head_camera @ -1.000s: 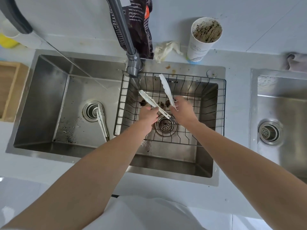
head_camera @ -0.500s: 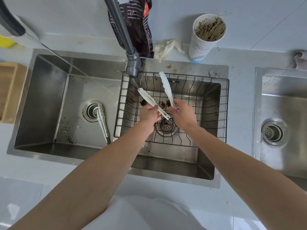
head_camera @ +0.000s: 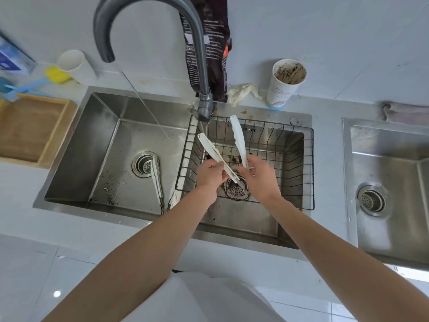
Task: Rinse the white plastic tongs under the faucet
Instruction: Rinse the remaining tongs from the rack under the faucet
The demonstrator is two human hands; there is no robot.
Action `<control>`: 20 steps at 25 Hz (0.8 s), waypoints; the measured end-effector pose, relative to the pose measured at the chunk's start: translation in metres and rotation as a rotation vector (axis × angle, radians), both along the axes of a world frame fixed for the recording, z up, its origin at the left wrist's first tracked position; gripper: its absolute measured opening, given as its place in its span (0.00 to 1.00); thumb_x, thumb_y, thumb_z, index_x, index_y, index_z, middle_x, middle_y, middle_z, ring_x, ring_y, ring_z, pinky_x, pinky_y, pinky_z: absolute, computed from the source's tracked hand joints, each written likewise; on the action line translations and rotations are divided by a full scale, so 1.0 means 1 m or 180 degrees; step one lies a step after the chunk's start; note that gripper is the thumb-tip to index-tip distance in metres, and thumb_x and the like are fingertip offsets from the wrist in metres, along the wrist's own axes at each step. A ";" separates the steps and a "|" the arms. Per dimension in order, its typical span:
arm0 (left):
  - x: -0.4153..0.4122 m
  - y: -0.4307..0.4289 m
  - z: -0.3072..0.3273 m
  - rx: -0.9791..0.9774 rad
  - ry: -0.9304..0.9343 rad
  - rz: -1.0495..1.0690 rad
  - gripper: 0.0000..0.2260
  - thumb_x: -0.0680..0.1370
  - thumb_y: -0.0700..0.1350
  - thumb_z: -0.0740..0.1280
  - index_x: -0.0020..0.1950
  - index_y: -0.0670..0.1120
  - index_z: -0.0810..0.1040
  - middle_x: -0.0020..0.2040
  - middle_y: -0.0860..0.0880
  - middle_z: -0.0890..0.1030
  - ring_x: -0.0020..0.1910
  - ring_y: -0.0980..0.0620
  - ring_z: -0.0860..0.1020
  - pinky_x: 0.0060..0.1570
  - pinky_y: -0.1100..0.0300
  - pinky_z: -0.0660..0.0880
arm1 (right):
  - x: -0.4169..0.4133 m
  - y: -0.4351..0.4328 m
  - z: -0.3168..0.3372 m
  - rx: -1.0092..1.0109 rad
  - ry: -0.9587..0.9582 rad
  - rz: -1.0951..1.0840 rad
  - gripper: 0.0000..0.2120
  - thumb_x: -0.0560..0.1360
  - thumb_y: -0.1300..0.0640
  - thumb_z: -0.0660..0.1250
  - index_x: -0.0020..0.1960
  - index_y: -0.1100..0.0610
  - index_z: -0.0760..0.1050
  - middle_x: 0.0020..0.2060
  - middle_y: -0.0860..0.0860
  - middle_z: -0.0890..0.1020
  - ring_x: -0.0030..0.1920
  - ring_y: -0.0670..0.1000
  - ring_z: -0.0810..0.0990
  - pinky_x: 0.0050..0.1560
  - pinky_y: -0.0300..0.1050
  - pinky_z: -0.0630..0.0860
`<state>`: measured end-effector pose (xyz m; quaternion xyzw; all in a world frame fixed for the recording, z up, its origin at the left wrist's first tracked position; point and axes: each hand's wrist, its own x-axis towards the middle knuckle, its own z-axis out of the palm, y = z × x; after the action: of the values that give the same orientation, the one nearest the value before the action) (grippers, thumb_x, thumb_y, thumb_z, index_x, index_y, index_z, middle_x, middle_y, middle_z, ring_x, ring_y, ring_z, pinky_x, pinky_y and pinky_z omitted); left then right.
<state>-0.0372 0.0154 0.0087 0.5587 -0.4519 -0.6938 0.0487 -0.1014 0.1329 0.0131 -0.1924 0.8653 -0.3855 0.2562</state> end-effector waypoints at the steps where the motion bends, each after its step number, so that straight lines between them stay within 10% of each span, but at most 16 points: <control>1: 0.006 -0.002 0.003 -0.0012 0.0040 0.0041 0.04 0.80 0.37 0.65 0.47 0.44 0.78 0.46 0.43 0.81 0.44 0.49 0.81 0.44 0.61 0.81 | 0.006 -0.002 0.006 -0.0051 0.0011 0.0019 0.11 0.79 0.54 0.67 0.60 0.53 0.78 0.43 0.46 0.83 0.41 0.51 0.82 0.45 0.52 0.81; 11: 0.058 -0.076 0.014 -0.0177 0.0160 0.0225 0.08 0.79 0.36 0.65 0.41 0.45 0.79 0.47 0.39 0.84 0.47 0.41 0.84 0.48 0.47 0.83 | 0.078 -0.079 0.036 -0.0223 -0.0040 0.0163 0.13 0.78 0.51 0.68 0.62 0.49 0.77 0.48 0.47 0.85 0.45 0.49 0.84 0.45 0.54 0.83; 20: 0.080 -0.153 0.023 0.0140 0.0553 -0.0120 0.08 0.79 0.33 0.64 0.43 0.40 0.80 0.48 0.37 0.83 0.45 0.42 0.83 0.38 0.59 0.82 | 0.111 -0.156 0.053 -0.0015 0.0129 -0.0130 0.11 0.77 0.49 0.69 0.59 0.47 0.77 0.42 0.44 0.85 0.41 0.49 0.84 0.39 0.57 0.83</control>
<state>0.0423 -0.1375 0.0316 0.4888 -0.4410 -0.7501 0.0624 0.0091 -0.0236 0.0656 -0.1830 0.8732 -0.3886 0.2302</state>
